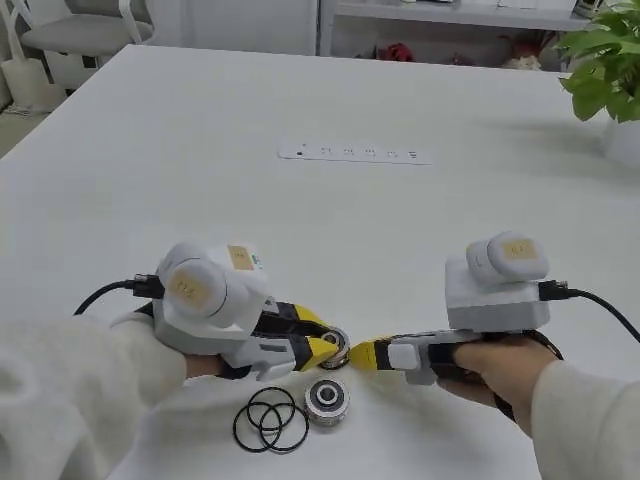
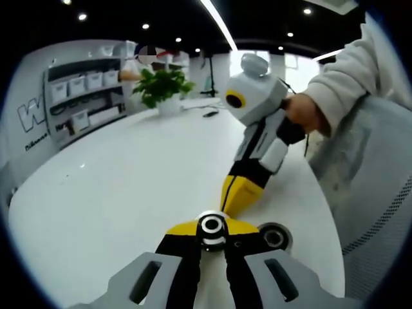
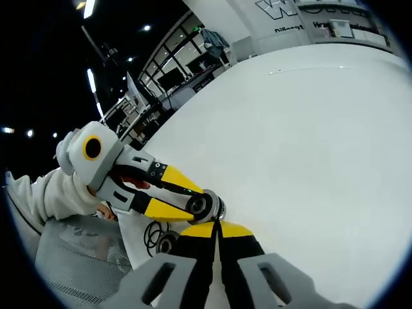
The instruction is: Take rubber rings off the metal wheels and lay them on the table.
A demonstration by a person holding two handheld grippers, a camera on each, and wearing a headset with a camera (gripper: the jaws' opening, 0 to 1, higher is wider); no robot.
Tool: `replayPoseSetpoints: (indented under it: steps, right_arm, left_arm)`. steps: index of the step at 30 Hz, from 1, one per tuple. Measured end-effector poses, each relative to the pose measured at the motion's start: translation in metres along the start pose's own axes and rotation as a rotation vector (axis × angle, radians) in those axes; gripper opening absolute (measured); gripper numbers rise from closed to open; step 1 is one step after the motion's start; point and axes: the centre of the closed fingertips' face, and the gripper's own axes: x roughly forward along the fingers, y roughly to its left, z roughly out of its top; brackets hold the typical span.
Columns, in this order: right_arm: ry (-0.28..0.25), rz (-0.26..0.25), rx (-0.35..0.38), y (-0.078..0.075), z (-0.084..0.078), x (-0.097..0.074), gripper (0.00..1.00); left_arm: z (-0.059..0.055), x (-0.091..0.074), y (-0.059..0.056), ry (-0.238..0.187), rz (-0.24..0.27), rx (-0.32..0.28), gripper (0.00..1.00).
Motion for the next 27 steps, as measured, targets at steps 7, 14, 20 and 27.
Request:
replayPoseSetpoints:
  steps: [7,14,20,27]
  right_arm:
    - [-0.028,0.029,0.114,0.001,0.002,-0.004,0.00]
    - [-0.074,0.054,0.214,0.004,0.009,-0.005,0.00]
    - [-0.078,0.063,0.220,0.007,0.009,-0.005,0.00]
    - [-0.081,0.057,0.209,0.010,0.010,-0.005,0.00]
  left_arm:
    - [0.000,0.000,0.000,0.000,0.002,0.006,0.14]
    - [0.000,0.000,0.001,-0.001,0.004,0.006,0.14]
    - [0.000,0.000,0.001,-0.001,0.005,0.002,0.14]
    - [-0.001,0.000,0.001,0.008,0.008,0.015,0.14]
